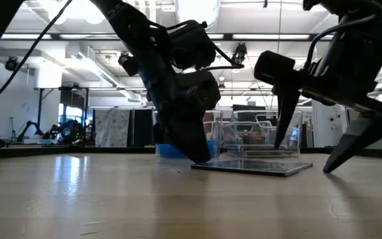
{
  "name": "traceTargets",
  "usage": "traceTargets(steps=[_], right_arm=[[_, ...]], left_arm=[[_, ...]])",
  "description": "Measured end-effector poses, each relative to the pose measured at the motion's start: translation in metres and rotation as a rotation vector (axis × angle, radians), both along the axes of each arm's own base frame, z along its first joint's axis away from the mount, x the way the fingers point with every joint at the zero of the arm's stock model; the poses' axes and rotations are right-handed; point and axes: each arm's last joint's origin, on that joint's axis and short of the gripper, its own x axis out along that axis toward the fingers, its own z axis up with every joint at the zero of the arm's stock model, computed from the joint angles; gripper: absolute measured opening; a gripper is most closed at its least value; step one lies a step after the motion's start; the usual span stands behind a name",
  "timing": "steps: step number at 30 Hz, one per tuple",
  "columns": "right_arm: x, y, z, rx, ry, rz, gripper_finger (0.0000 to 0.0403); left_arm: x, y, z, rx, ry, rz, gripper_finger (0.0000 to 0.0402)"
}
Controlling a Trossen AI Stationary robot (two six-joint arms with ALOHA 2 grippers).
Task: Pick & place jewel cases by type
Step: Put the black CD case into the right transparent bin
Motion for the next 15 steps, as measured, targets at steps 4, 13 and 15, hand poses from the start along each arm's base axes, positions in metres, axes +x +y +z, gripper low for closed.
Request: traceTargets(steps=[4, 13, 15], right_arm=[[0.003, -0.006, -0.002, -0.004, 0.004, -0.016, 0.0286], [0.011, -0.012, -0.004, -0.074, -0.039, 0.033, 0.028], [0.013, -0.012, -0.004, -0.096, -0.051, 0.069, 0.0277]], left_arm=[[-0.002, -0.011, -0.001, -0.086, 0.013, -0.078, 0.0071], [-0.004, -0.038, -0.001, -0.094, 0.005, -0.171, 0.0071], [-0.005, -0.041, -0.001, -0.088, 0.005, -0.188, 0.0071]])
